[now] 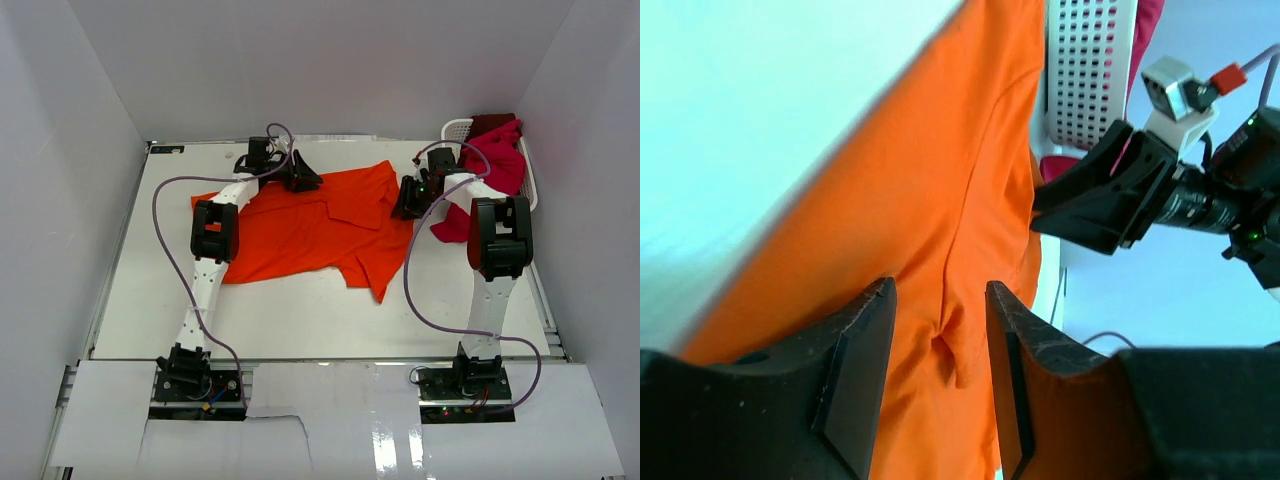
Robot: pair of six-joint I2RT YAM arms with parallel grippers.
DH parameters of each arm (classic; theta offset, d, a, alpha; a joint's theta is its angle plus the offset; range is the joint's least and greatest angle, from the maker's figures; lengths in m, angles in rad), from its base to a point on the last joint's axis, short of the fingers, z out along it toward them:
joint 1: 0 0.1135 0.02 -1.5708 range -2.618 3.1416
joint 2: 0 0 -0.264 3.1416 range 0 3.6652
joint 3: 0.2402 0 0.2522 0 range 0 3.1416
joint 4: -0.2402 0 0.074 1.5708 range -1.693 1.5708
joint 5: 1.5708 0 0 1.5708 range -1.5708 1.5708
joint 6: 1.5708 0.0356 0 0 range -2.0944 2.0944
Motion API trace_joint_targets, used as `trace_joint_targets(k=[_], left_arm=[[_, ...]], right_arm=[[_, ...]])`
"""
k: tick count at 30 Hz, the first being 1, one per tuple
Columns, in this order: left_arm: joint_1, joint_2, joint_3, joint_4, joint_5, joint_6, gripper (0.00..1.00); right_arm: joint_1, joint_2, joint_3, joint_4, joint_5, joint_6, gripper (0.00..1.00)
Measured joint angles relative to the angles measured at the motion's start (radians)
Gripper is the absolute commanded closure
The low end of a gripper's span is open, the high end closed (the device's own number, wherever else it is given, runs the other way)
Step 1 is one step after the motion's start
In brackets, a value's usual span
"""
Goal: Fold and stack the t-shirts
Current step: Fold the flattened tshirt in 1/3 of the way, then grap the side of the flattened tshirt closest away from the robot with both arms
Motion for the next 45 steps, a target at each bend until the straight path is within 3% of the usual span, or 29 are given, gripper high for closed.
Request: trace_joint_targets(k=[8,15,18,24,27,32,38,45], left_arm=[[0.035,0.000,-0.037,0.228,-0.010,-0.163,0.40],[0.062,-0.140,-0.098,0.297,-0.023,-0.217,0.48],[0.070,-0.328,-0.258,0.235,-0.051,-0.149,0.44],[0.093,-0.893,-0.747,0.074,-0.202,0.076,0.41],[0.152,-1.150,-1.012,0.035,-0.234,0.130,0.40],[0.315,-1.373,-1.346,-0.082,-0.346,0.194,0.39],[0.362,-1.542,-1.558,-0.255,-0.467,0.205,0.35],[0.376,-1.786,-1.638,-0.345,-0.560,0.176,0.35]], right_arm=[[0.000,-0.029,-0.016,0.027,0.023,-0.031,0.53],[0.000,-0.196,-0.035,0.071,0.046,-0.089,0.52],[0.002,-0.346,-0.105,0.105,0.042,-0.103,0.51],[0.023,-0.671,-0.370,0.150,0.031,-0.093,0.50],[0.040,-0.787,-0.520,0.144,0.030,-0.078,0.49],[0.082,-0.924,-0.713,0.087,0.031,-0.055,0.49],[0.166,-1.091,-0.899,0.056,0.034,-0.019,0.49],[0.295,-1.200,-0.983,0.026,0.092,0.090,0.49]])
